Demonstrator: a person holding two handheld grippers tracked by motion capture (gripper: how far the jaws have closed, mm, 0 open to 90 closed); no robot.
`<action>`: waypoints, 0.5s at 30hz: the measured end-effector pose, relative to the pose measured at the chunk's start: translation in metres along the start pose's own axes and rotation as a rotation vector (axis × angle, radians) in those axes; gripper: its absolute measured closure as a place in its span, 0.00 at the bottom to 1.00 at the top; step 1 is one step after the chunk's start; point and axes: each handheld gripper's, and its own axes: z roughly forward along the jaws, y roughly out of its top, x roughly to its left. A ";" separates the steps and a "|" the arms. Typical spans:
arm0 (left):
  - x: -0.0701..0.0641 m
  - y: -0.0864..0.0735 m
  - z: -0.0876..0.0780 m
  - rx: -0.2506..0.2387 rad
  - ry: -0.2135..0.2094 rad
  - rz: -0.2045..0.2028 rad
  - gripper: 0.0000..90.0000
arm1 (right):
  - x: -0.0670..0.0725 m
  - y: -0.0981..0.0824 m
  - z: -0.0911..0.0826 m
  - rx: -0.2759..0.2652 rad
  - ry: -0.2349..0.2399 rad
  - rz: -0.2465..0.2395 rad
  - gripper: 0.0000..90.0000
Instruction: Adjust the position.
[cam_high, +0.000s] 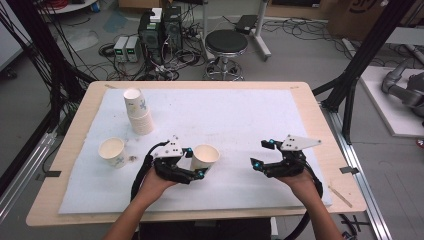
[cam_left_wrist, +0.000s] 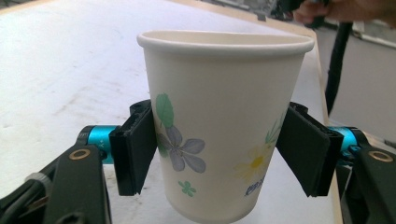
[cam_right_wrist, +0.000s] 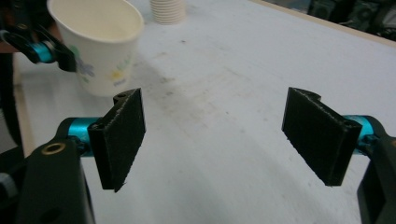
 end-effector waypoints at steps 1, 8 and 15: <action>0.000 0.000 -0.001 -0.009 0.007 -0.002 0.34 | -0.002 -0.004 -0.001 -0.003 -0.019 0.003 0.25; 0.004 -0.004 -0.012 -0.098 0.066 -0.003 0.34 | -0.007 -0.017 -0.007 0.004 -0.106 0.014 0.24; 0.006 -0.005 -0.020 -0.156 0.124 -0.005 0.34 | -0.014 -0.022 -0.017 -0.018 -0.159 0.032 0.25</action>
